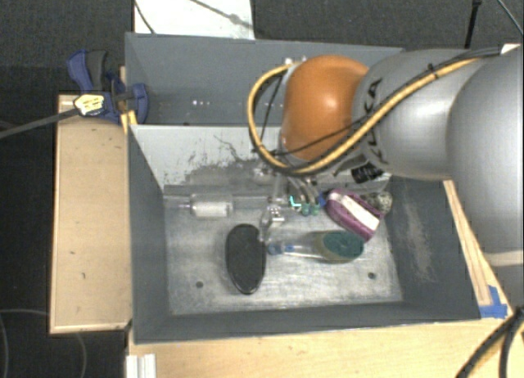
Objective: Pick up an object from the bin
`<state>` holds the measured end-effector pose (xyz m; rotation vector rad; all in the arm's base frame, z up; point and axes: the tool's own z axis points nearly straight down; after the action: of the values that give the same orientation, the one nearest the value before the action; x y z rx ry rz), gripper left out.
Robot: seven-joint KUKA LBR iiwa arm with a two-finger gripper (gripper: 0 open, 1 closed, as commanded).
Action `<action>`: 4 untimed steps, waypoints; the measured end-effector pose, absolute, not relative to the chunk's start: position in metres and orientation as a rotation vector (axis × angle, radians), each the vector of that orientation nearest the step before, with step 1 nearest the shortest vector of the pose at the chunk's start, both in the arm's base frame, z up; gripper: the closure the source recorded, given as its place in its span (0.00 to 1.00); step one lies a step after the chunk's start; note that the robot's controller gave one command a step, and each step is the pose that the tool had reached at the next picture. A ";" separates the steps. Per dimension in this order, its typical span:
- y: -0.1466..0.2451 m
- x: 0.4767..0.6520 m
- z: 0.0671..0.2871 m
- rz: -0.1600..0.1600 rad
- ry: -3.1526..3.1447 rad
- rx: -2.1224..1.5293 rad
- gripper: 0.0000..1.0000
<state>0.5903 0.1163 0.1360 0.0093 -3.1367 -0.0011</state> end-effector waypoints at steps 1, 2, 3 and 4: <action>0.147 0.548 0.073 -0.003 -3.008 0.906 0.00; 0.183 0.490 0.071 -0.004 -2.947 1.104 0.00; 0.226 0.487 0.074 0.005 -3.028 0.852 0.00; 0.200 0.485 0.153 -0.002 -3.110 0.497 0.00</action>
Offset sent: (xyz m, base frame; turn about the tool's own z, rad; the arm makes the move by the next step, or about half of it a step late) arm -0.0416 0.0301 -0.0630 -0.5797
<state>0.4847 0.1999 0.1532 0.4972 -3.1097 -0.0025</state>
